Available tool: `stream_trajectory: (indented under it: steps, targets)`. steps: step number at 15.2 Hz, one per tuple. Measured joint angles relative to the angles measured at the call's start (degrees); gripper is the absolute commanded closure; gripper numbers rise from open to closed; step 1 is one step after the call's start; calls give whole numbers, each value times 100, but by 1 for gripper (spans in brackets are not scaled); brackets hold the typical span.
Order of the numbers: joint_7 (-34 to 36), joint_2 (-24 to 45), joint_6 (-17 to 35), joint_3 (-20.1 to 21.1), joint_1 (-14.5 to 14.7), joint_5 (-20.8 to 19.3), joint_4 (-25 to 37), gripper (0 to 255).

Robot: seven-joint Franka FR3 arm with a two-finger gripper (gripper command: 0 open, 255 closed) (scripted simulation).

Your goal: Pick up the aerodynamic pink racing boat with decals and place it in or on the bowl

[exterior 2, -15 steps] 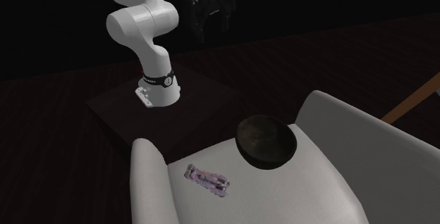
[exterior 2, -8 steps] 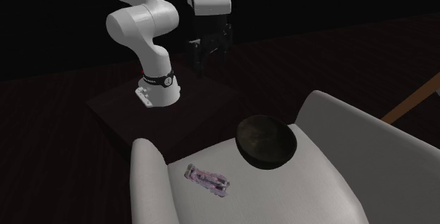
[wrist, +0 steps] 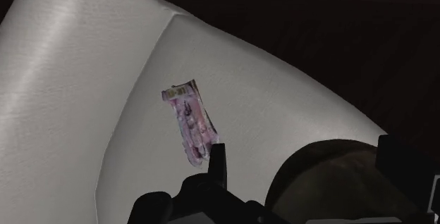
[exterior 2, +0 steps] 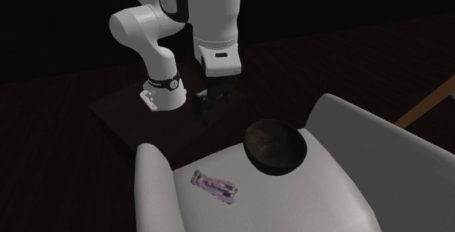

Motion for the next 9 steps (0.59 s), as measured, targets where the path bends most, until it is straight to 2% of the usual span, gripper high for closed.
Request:
stream_trajectory:
  steps: [9]
  targets:
    - [-617,2203,2015,-319,-176,-431,335,0]
